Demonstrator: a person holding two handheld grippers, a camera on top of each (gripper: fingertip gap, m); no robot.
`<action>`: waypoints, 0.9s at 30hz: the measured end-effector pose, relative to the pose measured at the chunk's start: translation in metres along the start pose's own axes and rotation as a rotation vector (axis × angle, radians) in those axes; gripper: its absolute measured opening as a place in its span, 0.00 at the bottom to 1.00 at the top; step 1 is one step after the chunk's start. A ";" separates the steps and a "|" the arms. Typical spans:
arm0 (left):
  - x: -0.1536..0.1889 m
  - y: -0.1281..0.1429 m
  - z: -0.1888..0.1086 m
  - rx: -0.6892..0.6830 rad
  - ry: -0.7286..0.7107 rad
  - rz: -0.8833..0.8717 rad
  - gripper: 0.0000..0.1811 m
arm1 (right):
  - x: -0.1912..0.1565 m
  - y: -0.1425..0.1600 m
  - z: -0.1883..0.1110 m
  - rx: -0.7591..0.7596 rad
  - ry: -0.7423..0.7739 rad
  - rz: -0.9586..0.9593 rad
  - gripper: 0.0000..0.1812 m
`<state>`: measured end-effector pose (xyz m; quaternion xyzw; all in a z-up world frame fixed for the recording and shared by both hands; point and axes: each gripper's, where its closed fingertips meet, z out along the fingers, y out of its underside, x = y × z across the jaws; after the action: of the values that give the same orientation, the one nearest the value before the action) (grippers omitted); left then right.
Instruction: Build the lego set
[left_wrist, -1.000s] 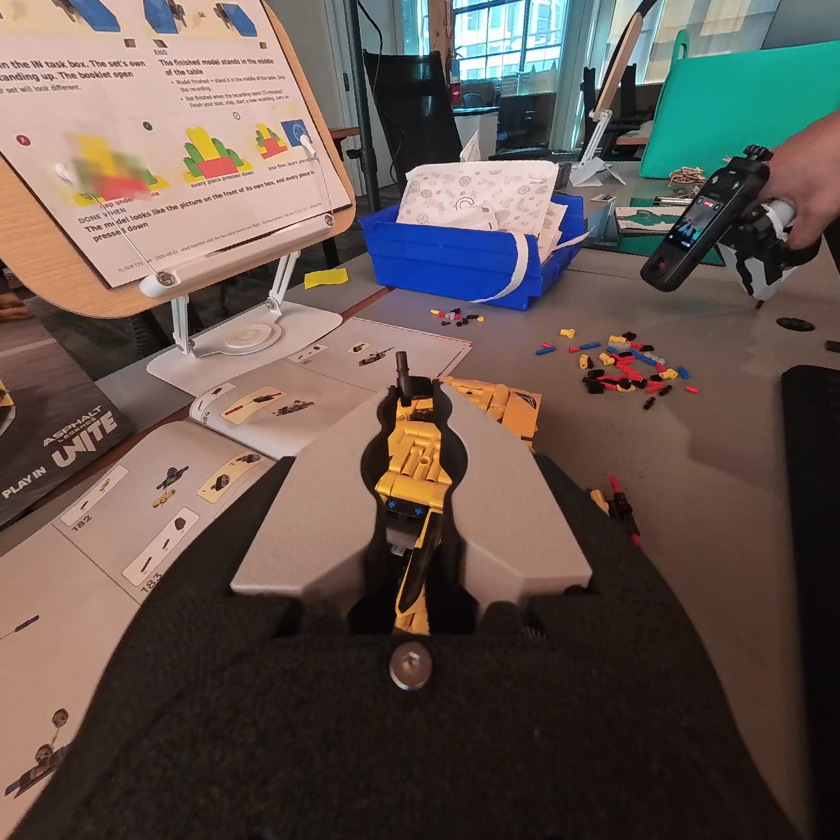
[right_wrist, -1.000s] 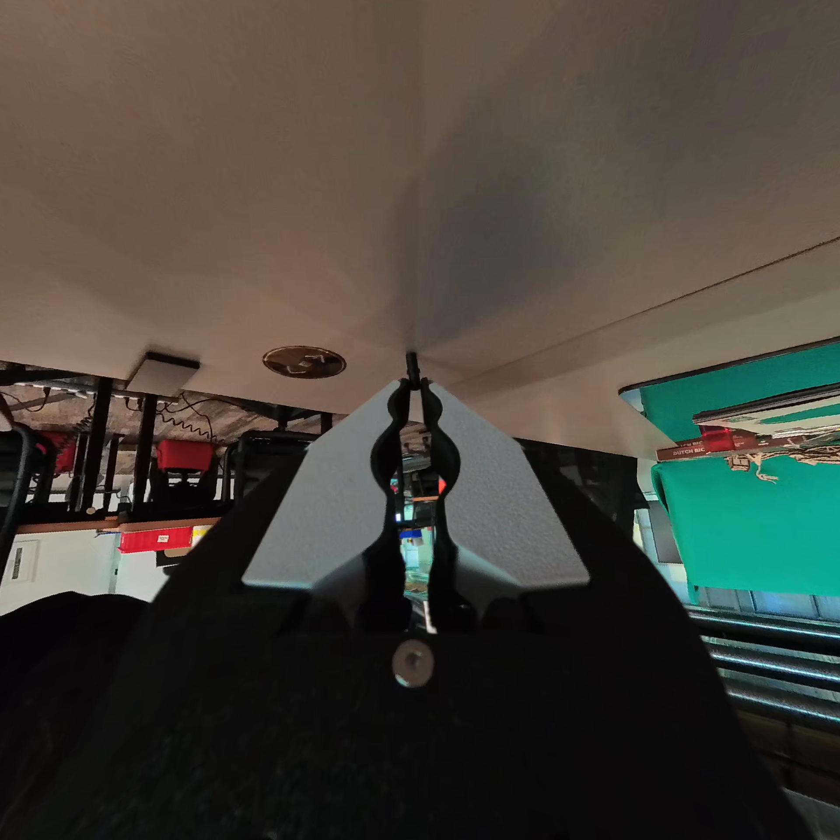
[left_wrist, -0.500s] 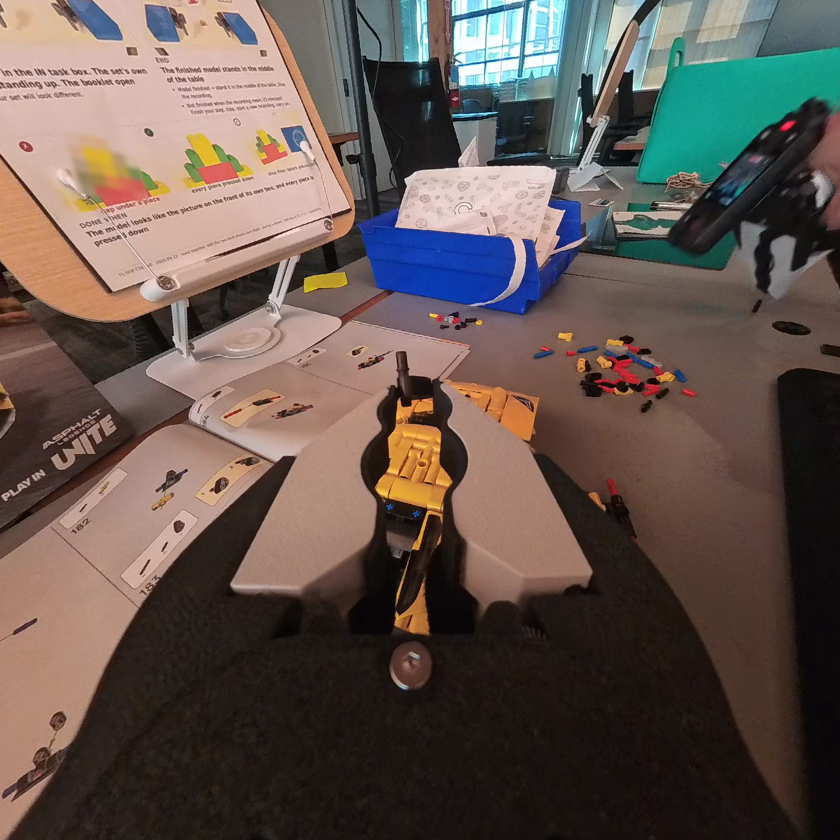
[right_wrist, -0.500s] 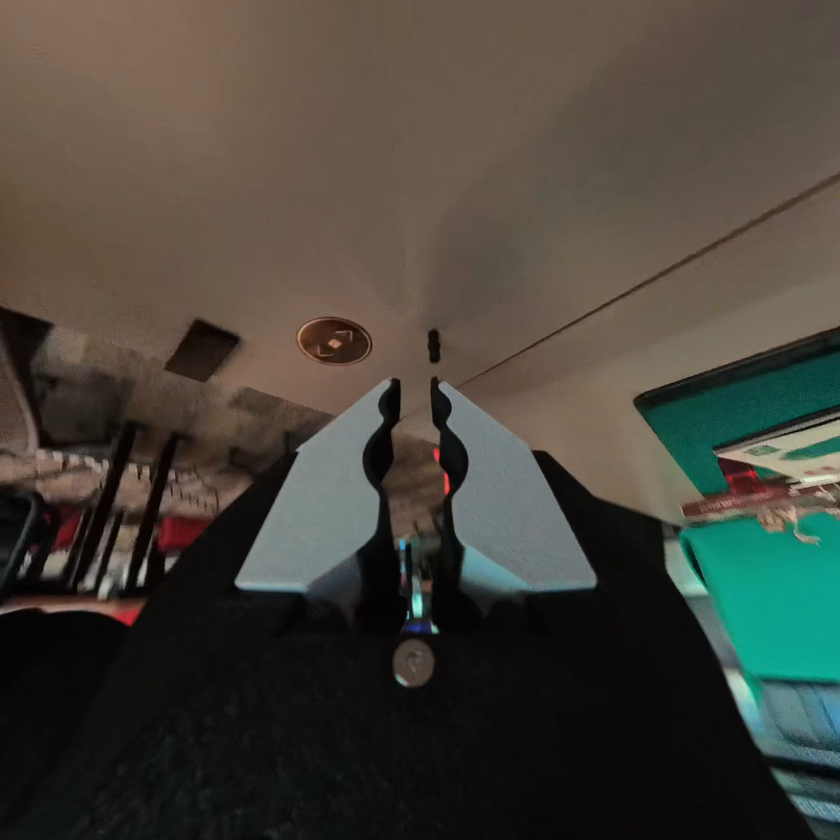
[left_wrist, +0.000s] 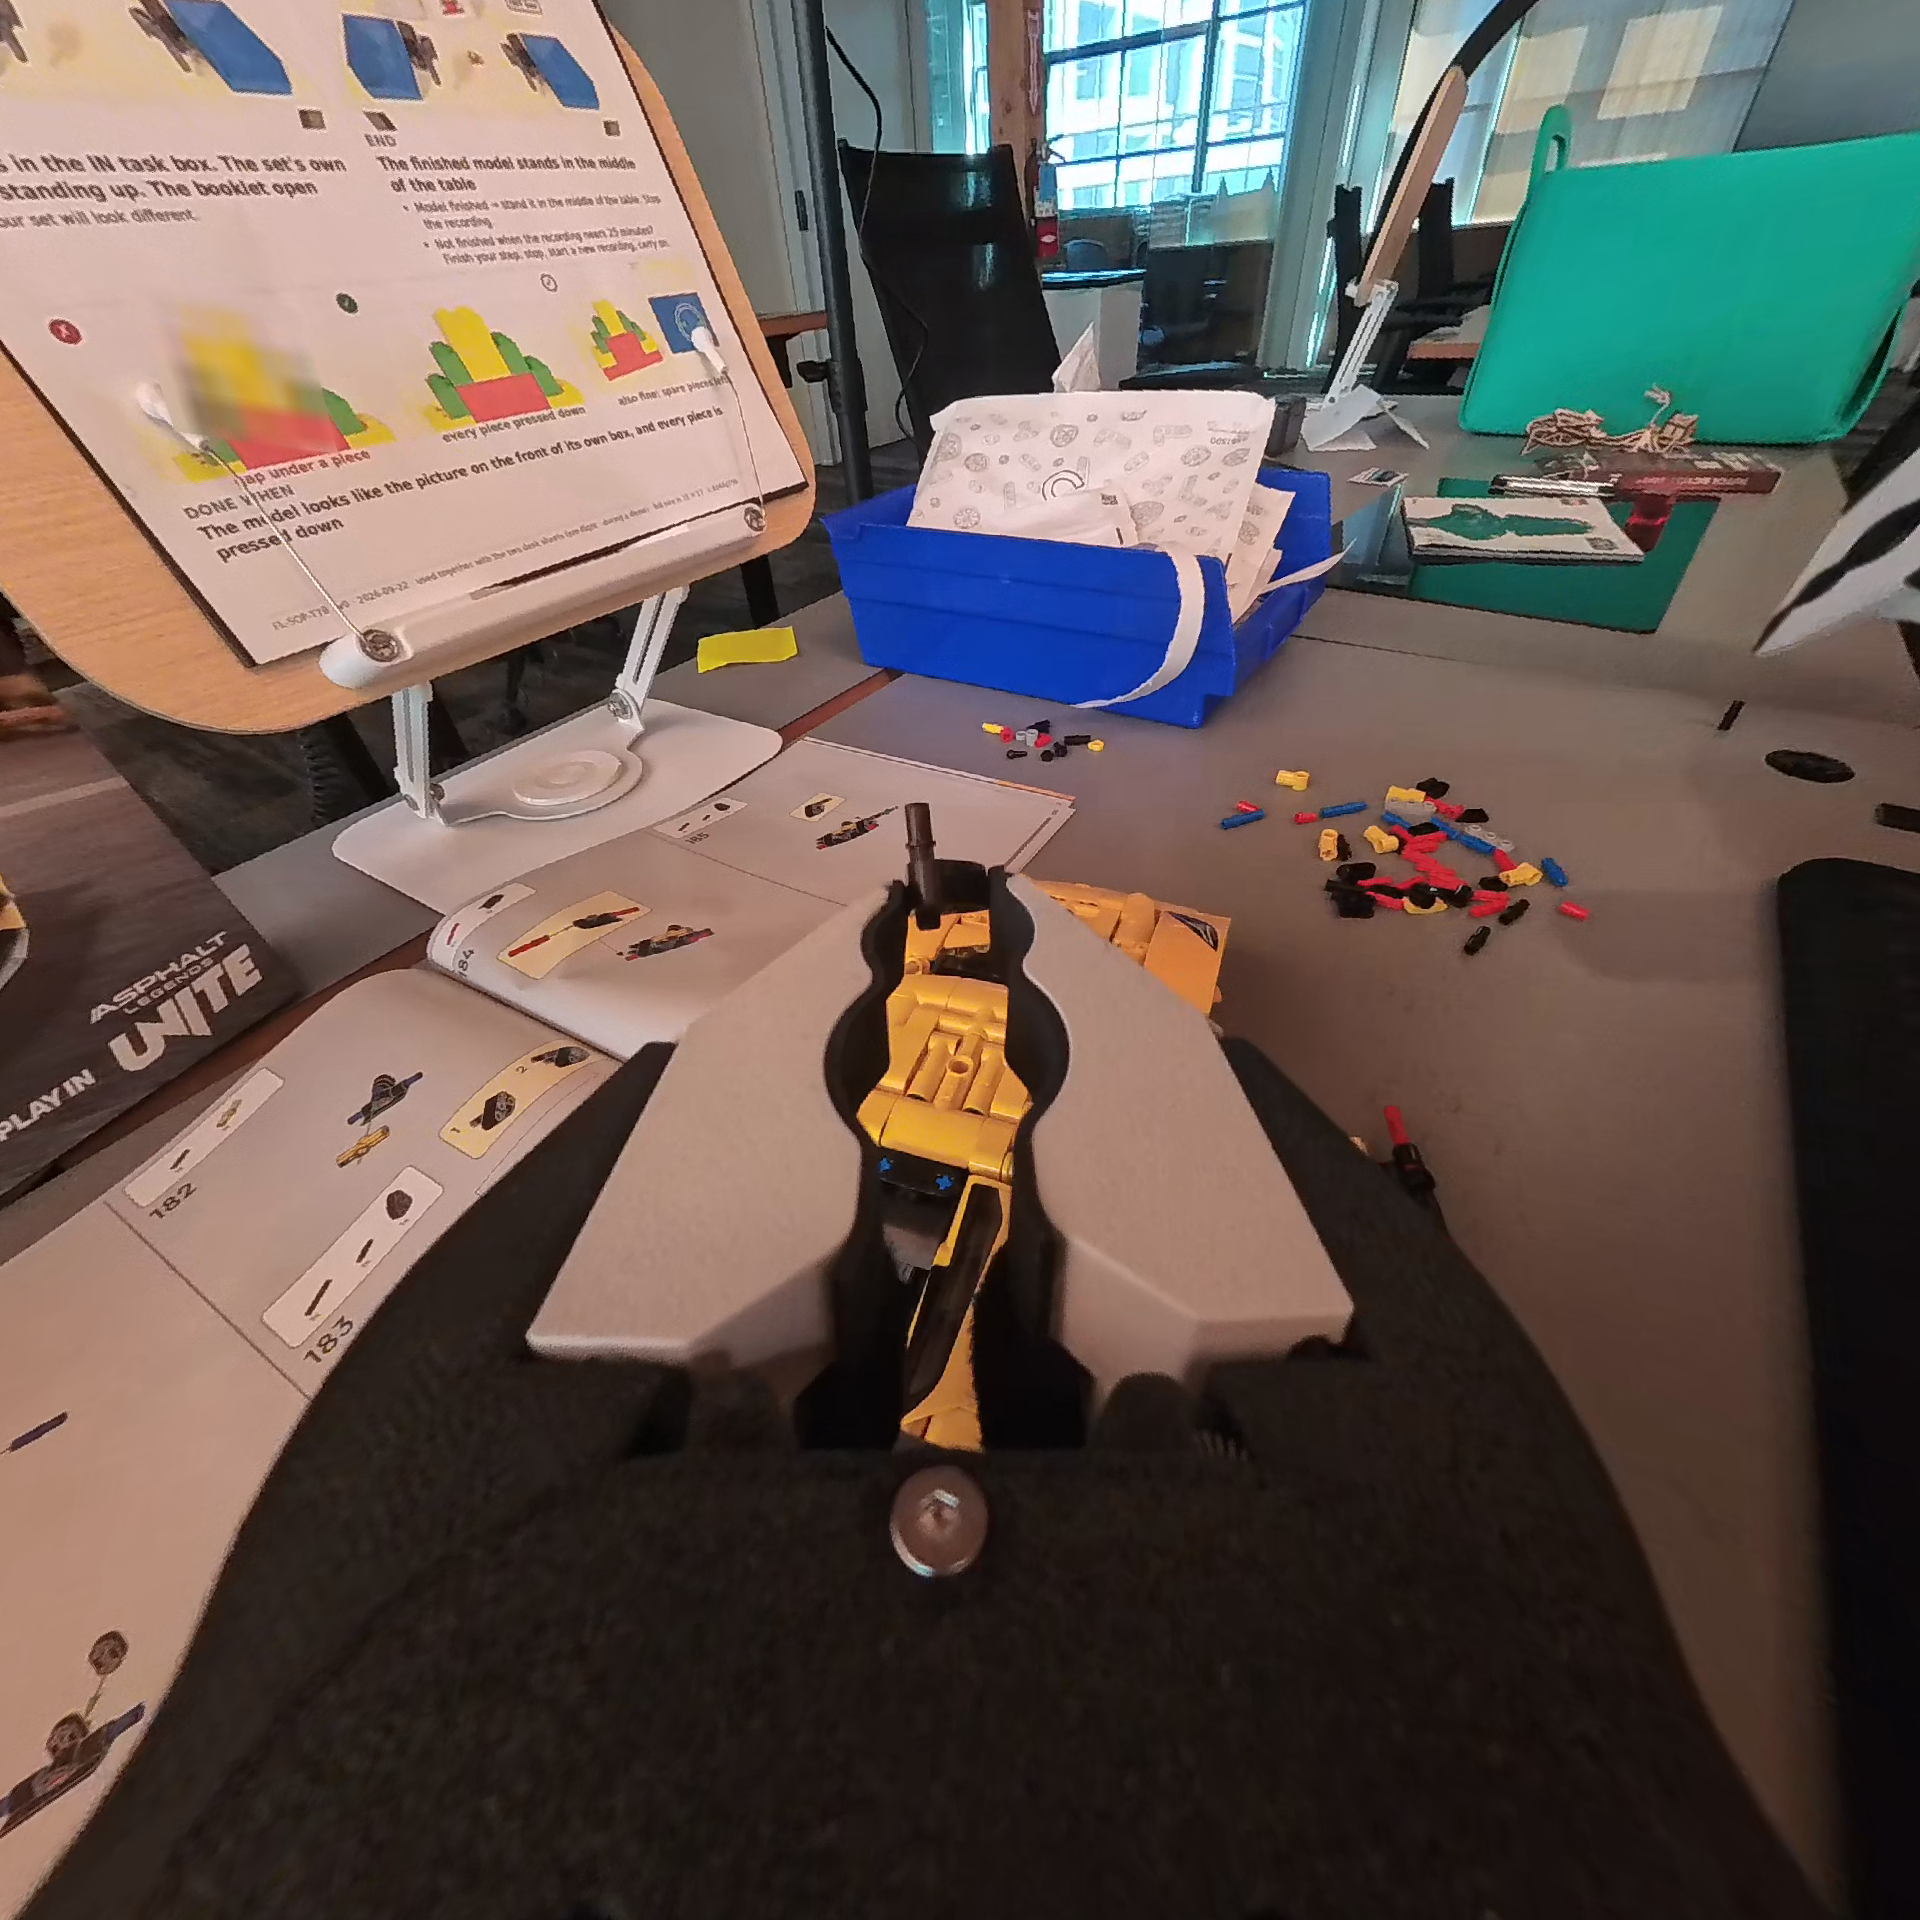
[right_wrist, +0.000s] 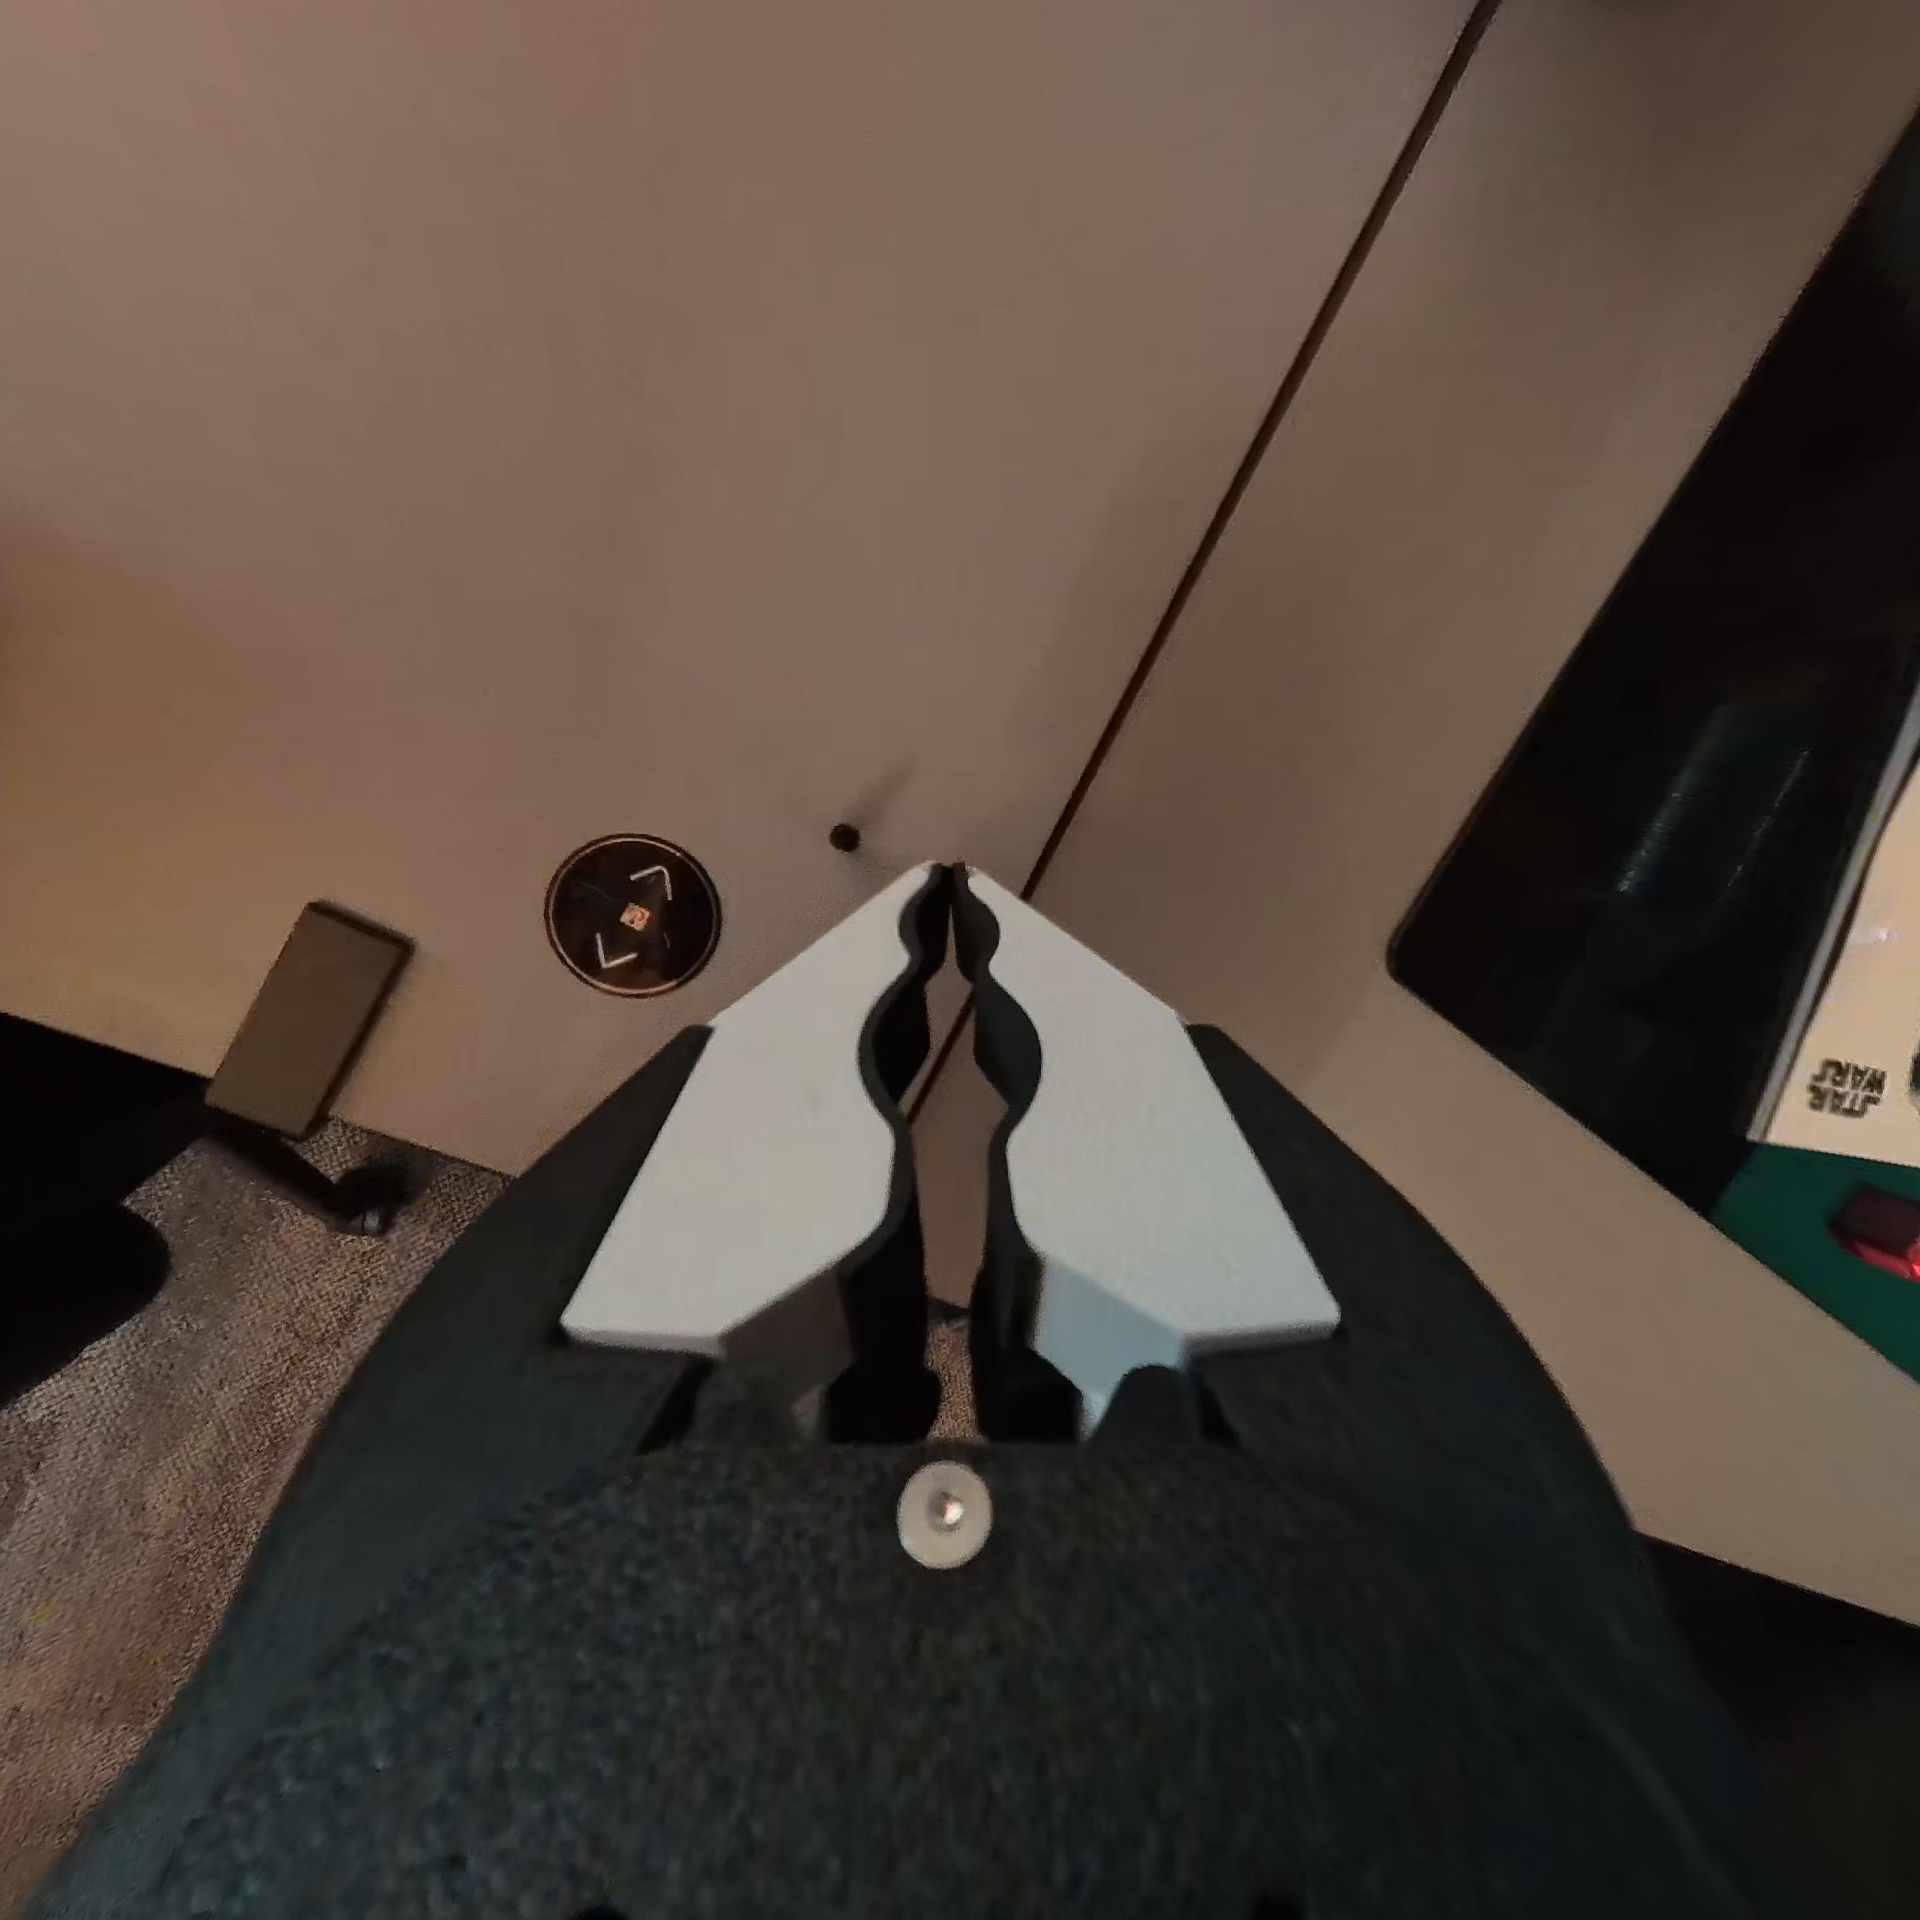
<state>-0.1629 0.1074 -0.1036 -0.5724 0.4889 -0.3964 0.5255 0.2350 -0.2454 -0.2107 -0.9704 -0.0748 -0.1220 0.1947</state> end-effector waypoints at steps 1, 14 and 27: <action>0.000 0.001 0.000 -0.001 -0.001 -0.001 0.08 | -0.002 -0.002 0.001 0.007 -0.011 0.004 0.00; 0.000 0.004 0.002 -0.017 0.003 0.001 0.08 | -0.017 0.003 0.014 -0.026 -0.203 0.095 0.10; 0.001 0.006 0.002 -0.028 -0.002 0.018 0.08 | -0.019 0.002 0.023 -0.057 -0.234 0.093 0.09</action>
<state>-0.1614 0.1072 -0.1102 -0.5757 0.4989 -0.3842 0.5216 0.2216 -0.2403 -0.2372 -0.9855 -0.0482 -0.0006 0.1626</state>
